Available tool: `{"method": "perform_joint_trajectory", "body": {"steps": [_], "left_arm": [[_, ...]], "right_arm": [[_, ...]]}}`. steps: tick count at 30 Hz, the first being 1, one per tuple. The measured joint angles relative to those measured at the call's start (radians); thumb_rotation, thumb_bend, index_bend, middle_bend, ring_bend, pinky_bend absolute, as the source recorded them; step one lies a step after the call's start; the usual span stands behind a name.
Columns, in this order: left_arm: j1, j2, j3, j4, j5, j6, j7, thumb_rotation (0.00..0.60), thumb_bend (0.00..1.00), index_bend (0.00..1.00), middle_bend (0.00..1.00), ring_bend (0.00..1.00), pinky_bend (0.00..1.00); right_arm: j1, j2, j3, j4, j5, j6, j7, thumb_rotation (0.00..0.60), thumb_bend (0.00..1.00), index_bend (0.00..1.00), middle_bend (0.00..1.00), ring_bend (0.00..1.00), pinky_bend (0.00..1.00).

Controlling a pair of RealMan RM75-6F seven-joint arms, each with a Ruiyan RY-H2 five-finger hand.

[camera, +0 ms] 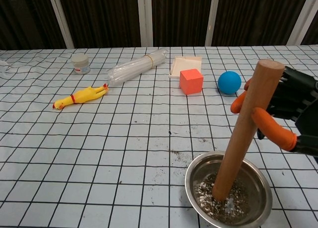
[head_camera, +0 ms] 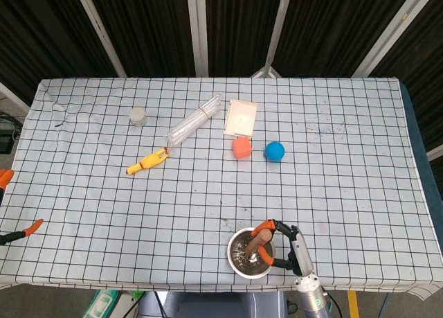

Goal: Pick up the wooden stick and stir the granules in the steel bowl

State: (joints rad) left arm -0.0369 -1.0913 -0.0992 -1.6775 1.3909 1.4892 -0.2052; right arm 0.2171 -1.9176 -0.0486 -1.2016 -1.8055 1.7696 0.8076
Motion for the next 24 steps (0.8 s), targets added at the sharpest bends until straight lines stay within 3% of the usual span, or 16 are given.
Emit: {"method": "perform_joint_trajectory", "body": {"steps": [10, 24], "left_arm": [[0.0, 0.0, 0.0, -0.001, 0.002, 0.002, 0.001, 0.6, 0.12, 0.0, 0.0, 0.0, 0.0], [0.001, 0.001, 0.002, -0.002, 0.006, 0.003, -0.001, 0.6, 0.12, 0.0, 0.0, 0.0, 0.0]], "right_arm": [[0.01, 0.038, 0.004, -0.084, -0.021, 0.017, -0.032, 0.6, 0.78, 0.9, 0.68, 0.65, 0.66], [-0.002, -0.001, -0.023, 0.001, -0.005, -0.008, -0.024, 0.6, 0.78, 0.9, 0.68, 0.65, 0.66]]}}
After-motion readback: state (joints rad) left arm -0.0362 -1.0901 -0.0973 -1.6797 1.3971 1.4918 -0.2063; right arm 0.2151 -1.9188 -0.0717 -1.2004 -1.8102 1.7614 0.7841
